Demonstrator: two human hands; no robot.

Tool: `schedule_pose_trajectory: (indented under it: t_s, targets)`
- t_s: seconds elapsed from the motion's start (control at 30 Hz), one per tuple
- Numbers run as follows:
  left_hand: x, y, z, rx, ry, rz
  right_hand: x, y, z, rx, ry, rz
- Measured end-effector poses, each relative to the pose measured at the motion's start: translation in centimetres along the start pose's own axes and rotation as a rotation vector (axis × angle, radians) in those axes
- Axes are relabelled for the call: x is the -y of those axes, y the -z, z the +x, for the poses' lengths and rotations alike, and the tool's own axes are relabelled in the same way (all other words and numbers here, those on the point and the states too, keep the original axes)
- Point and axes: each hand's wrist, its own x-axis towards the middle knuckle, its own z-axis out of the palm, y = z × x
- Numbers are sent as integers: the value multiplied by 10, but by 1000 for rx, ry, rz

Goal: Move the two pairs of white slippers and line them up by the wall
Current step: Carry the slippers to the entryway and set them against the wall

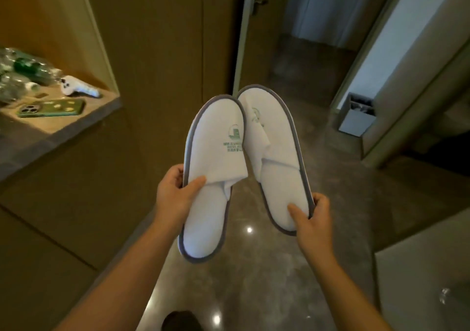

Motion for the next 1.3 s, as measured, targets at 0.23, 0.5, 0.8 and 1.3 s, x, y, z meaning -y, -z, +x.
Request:
schedule_pose_trajectory:
  t_s: [0.23, 0.5, 0.8, 1.3]
  targets:
    - [11, -98, 103, 13, 49, -24, -43, -8, 128, -42, -73, 24]
    - [11, -172, 253, -62, 93, -15, -61, -59, 308, 102, -116, 15]
    - [47, -181, 354, -295, 276, 8, -89, -142, 431, 457, -217, -76]
    - [249, -159, 384, -864, 660, -30, -270, -340, 477, 1078, -269, -295]
